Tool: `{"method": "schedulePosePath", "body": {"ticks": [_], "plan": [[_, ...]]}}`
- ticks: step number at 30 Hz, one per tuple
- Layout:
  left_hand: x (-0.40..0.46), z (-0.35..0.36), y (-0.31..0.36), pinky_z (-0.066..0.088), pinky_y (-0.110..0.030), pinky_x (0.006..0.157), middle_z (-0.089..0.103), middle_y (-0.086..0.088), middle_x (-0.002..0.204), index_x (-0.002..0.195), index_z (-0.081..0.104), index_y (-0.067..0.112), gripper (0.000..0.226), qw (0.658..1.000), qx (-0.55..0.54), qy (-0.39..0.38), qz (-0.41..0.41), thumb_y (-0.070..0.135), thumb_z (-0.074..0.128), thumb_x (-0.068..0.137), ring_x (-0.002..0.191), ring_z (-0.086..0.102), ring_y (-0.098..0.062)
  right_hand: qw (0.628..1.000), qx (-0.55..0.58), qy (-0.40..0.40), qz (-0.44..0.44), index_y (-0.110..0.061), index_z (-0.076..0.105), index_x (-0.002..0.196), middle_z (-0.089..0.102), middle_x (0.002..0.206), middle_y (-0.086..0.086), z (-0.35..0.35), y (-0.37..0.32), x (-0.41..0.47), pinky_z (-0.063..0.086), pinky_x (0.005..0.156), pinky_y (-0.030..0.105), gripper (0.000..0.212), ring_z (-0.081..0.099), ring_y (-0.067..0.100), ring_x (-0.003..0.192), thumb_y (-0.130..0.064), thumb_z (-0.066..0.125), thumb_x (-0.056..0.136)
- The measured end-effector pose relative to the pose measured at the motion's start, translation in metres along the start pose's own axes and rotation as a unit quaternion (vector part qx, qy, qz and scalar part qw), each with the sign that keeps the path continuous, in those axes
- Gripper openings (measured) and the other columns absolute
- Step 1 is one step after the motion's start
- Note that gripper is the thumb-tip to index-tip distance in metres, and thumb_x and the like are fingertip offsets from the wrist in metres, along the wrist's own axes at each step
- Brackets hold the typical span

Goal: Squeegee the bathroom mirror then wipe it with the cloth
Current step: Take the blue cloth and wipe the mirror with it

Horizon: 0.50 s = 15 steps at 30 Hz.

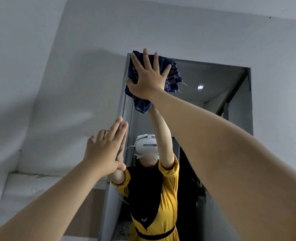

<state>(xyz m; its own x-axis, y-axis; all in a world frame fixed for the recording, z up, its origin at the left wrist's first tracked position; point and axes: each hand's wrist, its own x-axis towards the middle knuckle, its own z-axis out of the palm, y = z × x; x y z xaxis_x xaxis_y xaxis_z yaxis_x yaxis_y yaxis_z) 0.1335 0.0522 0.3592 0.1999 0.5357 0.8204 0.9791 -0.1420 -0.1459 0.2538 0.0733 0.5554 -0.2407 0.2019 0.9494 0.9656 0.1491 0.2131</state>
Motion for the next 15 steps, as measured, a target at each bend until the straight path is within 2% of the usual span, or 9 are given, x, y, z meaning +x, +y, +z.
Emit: {"method": "schedulePosePath", "body": {"ticks": [7,12,13,15], "plan": [[-0.005,-0.001,0.000,0.040,-0.046,0.098,-0.029,0.001,0.154,0.144,-0.025,0.021,0.128,1.000,0.013,0.011,0.004,0.066,0.066,0.066,0.126,0.029,-0.027,0.986,-0.040,-0.047,-0.156,-0.044,0.005,0.150,-0.005,0.163,-0.006,0.001,-0.002,-0.014,-0.008,0.110,0.068,0.073,-0.011,0.029,0.148,-0.061,0.038,0.088],[-0.022,0.013,-0.011,0.047,-0.055,0.087,0.001,-0.003,0.159,0.150,0.009,0.016,0.120,0.998,0.001,0.058,0.023,0.072,0.066,0.060,0.119,0.045,-0.035,0.981,-0.051,-0.040,-0.185,-0.045,0.006,0.150,0.000,0.163,-0.007,-0.002,0.030,-0.039,-0.006,0.108,0.070,0.073,-0.007,0.027,0.149,-0.062,0.039,0.087],[-0.025,0.015,-0.012,0.047,-0.056,0.086,0.002,-0.003,0.159,0.150,0.011,0.016,0.122,0.998,-0.004,0.051,0.022,0.071,0.068,0.057,0.119,0.046,-0.036,0.981,-0.053,-0.039,-0.181,-0.045,0.006,0.150,0.000,0.163,-0.007,-0.002,0.038,-0.045,-0.005,0.108,0.071,0.073,-0.007,0.027,0.149,-0.062,0.039,0.087],[-0.028,0.017,-0.014,0.044,-0.056,0.091,-0.009,-0.002,0.158,0.150,-0.001,0.019,0.133,0.999,-0.011,0.019,0.025,0.073,0.070,0.052,0.126,0.039,-0.034,0.983,-0.056,-0.039,-0.172,-0.045,0.005,0.150,-0.001,0.163,-0.007,-0.005,0.055,-0.055,-0.005,0.108,0.072,0.074,-0.007,0.027,0.149,-0.063,0.038,0.087]]}}
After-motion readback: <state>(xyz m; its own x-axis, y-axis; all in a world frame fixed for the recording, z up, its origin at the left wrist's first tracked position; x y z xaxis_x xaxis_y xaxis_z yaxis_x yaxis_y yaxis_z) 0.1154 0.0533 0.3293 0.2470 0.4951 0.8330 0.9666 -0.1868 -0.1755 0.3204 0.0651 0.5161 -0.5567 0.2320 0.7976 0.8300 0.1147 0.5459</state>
